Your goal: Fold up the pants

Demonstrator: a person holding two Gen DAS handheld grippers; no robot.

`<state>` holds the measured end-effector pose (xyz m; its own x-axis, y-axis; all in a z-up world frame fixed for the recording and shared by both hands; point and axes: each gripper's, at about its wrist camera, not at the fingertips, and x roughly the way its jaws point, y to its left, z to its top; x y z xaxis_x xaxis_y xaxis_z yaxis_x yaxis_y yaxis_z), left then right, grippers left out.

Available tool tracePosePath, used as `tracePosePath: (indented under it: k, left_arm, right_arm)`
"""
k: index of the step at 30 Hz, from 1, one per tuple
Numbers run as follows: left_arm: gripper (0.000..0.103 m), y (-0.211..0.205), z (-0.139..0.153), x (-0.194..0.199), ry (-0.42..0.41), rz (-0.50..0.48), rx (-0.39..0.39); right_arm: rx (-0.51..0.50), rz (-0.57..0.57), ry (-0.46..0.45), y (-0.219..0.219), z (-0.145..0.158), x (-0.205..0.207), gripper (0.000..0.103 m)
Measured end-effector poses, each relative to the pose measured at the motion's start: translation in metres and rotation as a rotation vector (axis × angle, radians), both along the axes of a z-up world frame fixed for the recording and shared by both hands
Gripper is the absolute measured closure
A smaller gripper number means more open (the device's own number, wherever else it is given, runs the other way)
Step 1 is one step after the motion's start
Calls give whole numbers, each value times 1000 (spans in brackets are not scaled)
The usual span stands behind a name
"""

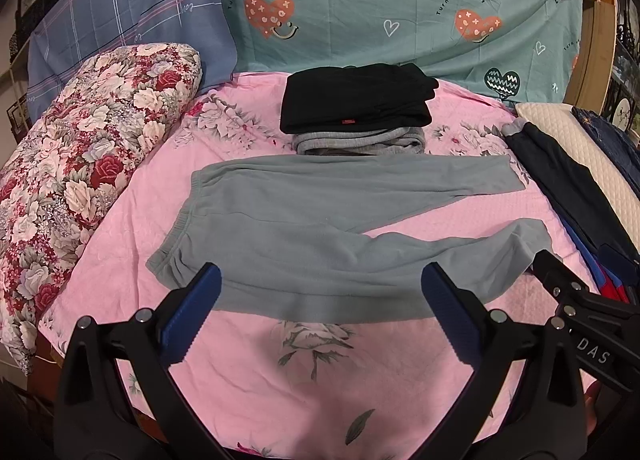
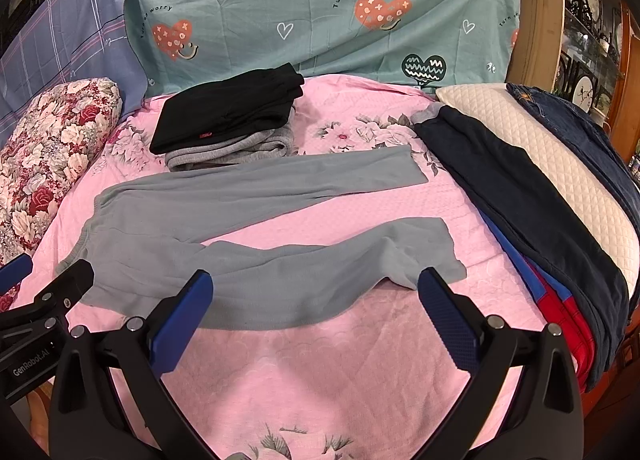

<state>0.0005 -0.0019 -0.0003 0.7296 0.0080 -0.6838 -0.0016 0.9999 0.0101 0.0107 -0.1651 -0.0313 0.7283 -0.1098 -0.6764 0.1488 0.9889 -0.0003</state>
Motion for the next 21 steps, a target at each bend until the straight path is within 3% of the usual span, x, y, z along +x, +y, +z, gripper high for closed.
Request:
tracePosePath:
  k: [21]
  left_arm:
    - [2, -5, -3, -1, 4, -2, 3]
  right_arm:
    - [2, 0, 3, 0, 1, 1, 1]
